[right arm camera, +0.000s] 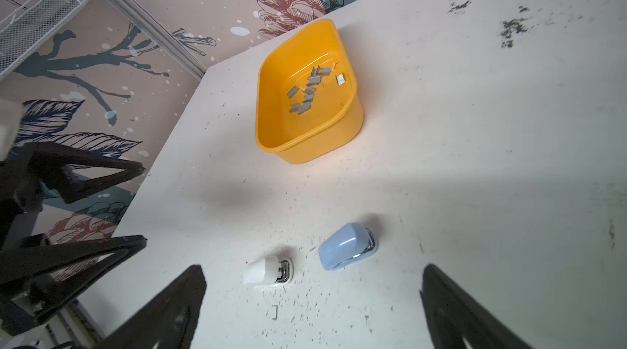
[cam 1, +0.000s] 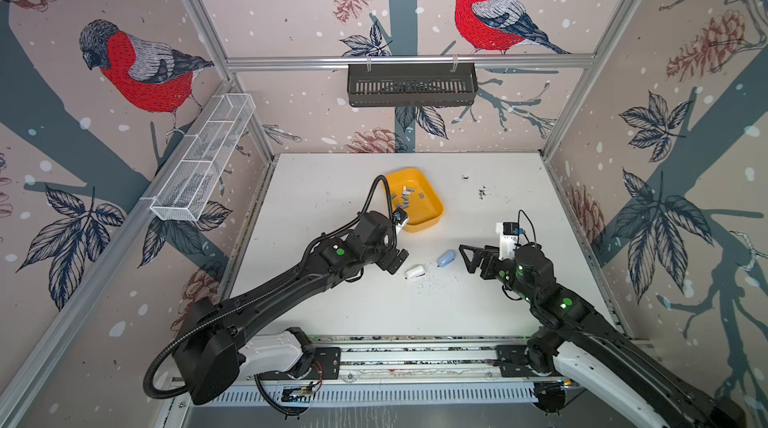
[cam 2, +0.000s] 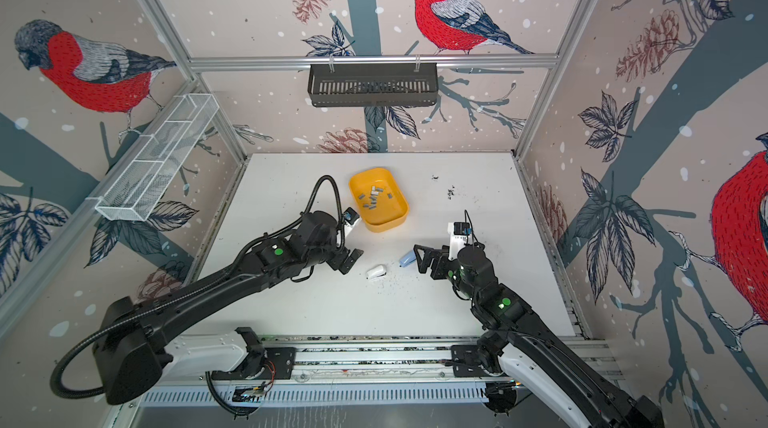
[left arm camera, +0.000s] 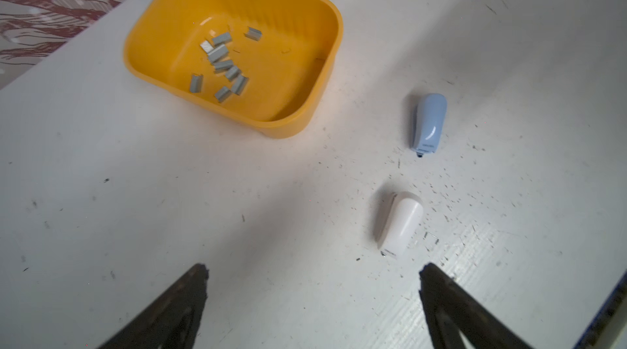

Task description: Load the staples into the stapler

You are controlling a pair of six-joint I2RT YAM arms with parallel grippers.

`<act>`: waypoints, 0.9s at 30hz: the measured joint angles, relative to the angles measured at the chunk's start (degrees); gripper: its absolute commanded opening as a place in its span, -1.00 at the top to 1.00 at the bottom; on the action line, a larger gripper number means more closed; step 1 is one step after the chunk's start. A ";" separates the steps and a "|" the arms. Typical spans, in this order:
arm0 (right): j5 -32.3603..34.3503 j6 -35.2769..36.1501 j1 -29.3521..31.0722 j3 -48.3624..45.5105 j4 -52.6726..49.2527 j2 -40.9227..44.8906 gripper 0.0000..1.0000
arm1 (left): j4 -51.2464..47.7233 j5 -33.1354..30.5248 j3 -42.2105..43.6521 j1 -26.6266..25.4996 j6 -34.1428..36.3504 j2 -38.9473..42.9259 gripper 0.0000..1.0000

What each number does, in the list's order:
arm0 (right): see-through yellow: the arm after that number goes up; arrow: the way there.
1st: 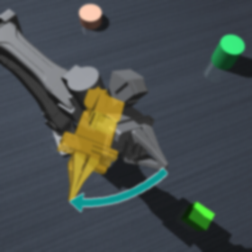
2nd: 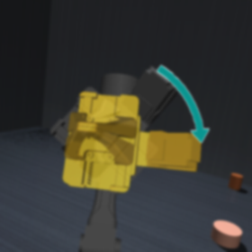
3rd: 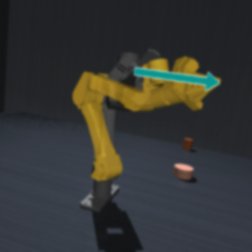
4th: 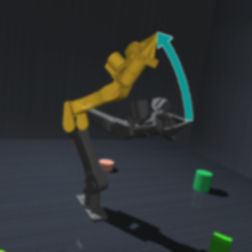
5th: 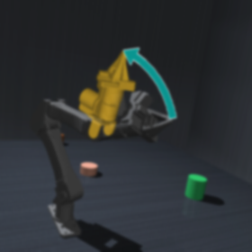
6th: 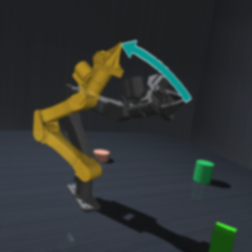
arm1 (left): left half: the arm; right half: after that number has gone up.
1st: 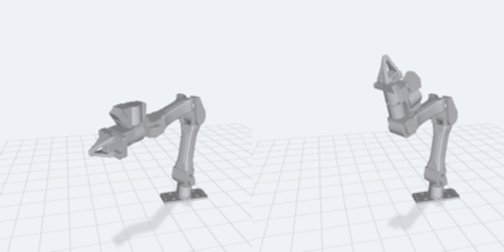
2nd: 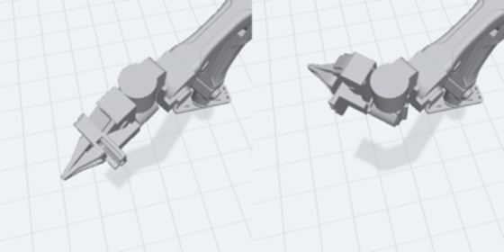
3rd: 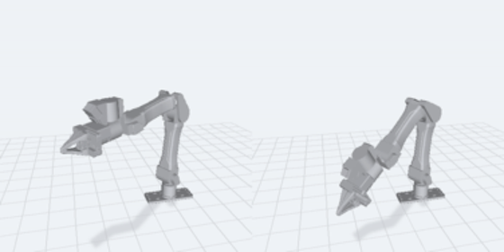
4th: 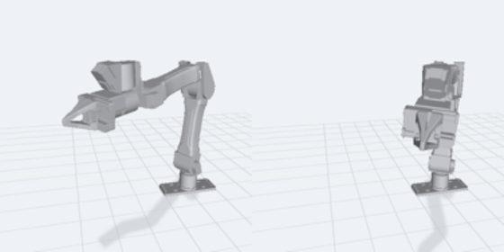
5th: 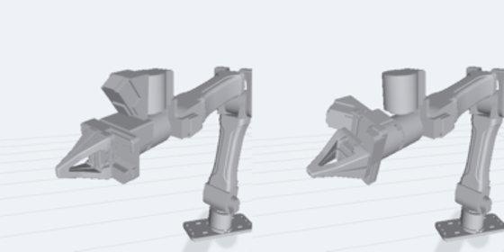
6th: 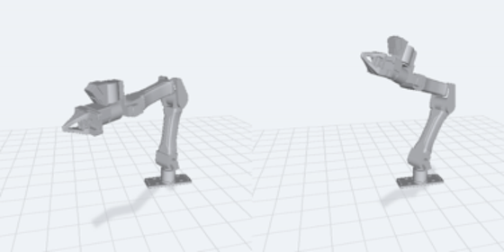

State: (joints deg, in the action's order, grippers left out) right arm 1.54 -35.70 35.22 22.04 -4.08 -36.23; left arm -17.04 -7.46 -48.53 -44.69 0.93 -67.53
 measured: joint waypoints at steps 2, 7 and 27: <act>1.79 1.46 -0.09 0.02 1.86 -0.87 -0.99 | 4.02 -2.80 3.19 1.77 -2.03 3.30 -0.94; 7.50 4.76 -0.74 -0.68 8.83 -2.38 -0.99 | 12.04 -8.35 10.71 10.51 -6.54 10.69 -0.94; 17.81 16.72 -8.31 2.12 17.92 -18.21 -0.99 | 62.07 -8.00 43.23 35.60 -2.23 9.68 -0.94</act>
State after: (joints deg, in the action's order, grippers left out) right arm 19.35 -18.98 26.92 24.16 13.85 -54.43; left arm 45.04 -15.46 -5.30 -9.08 -1.30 -57.84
